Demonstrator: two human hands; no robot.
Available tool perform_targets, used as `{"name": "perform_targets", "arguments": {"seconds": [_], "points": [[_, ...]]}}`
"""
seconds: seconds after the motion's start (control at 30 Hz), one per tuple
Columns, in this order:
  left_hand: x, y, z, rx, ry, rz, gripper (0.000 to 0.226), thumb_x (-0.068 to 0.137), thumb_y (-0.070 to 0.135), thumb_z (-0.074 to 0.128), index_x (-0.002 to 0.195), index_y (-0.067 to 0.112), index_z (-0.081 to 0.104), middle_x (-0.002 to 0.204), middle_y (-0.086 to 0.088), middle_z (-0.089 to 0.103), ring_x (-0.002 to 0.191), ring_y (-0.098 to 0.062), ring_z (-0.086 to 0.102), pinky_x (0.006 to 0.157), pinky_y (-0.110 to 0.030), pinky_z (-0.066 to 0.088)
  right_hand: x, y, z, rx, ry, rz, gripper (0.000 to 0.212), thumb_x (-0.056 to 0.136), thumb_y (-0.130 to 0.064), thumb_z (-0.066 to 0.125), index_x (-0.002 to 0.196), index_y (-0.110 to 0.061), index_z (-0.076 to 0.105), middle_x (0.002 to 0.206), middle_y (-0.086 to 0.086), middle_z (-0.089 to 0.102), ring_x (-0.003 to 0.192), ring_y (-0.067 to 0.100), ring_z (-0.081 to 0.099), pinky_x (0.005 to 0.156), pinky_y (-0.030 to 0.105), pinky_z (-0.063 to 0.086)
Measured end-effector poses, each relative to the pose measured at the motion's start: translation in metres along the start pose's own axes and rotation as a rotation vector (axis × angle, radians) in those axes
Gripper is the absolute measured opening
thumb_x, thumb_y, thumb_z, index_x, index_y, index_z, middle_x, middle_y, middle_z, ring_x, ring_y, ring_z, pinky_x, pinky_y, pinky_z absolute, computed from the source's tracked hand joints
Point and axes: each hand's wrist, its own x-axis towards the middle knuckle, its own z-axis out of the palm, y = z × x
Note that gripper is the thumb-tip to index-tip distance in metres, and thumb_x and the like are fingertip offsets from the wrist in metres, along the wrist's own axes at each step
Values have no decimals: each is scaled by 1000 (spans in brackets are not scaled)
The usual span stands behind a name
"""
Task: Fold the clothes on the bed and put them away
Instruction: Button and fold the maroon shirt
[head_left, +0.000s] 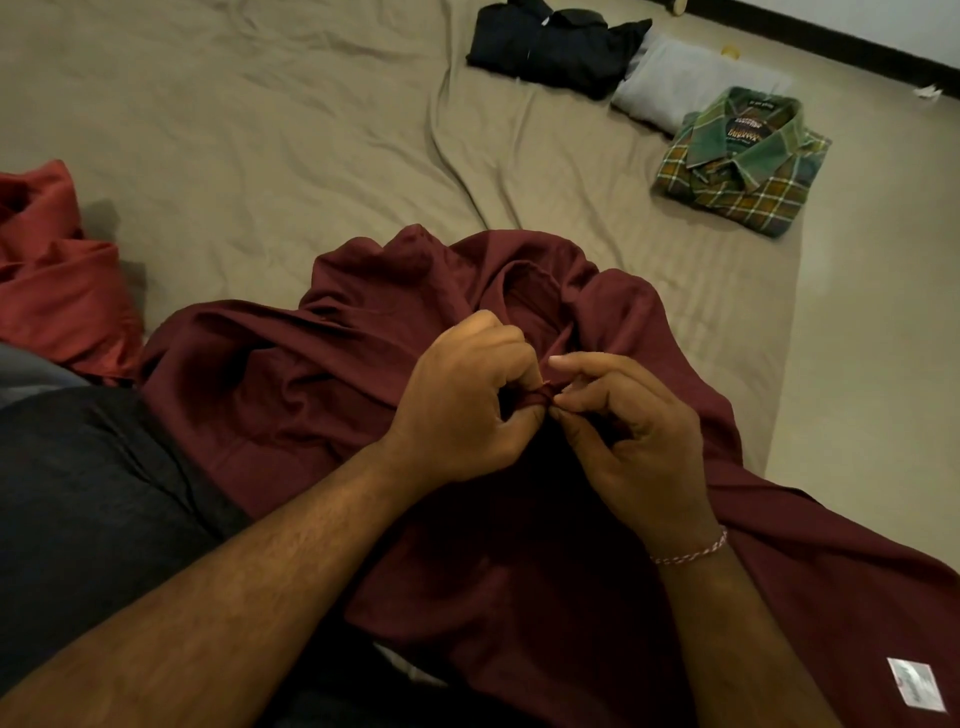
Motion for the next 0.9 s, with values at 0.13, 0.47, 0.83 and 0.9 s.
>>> {"name": "perform_targets", "arguments": {"seconds": [0.13, 0.47, 0.83, 0.9], "points": [[-2, -2, 0, 74, -29, 64, 16, 76, 18, 79, 78, 11, 65, 77, 3, 58, 73, -16, 49, 62, -37, 44, 1, 0, 1, 73, -39, 87, 7, 90, 0, 75, 94, -1, 69, 111, -1, 75, 105, 9, 72, 87, 31, 60], [15, -16, -26, 18, -224, 81, 11, 92, 19, 78, 102, 15, 74, 94, 7, 69, 84, -4, 62, 74, -27, 54, 1, -2, -3, 198, 47, 448, 11, 87, -25, 78, 88, -19, 69, 85, -5, 74, 81, 15, 72, 75, 28, 59], [29, -36, -78, 166, -96, -54, 10, 88, 14, 77, 97, 19, 73, 93, 10, 70, 85, -5, 64, 81, -23, 53, 13, -12, -56, 221, -135, 604, 8, 79, -28, 76, 86, -23, 77, 79, -2, 76, 71, 10, 71, 65, 20, 55], [31, -38, -82, 191, -23, -69, 10, 88, 19, 76, 98, 20, 76, 94, 10, 73, 85, -4, 65, 80, -23, 54, 19, -13, -61, 250, -115, 644, 7, 81, -20, 77, 86, -15, 77, 75, 1, 76, 67, 10, 68, 62, 17, 54]]}}
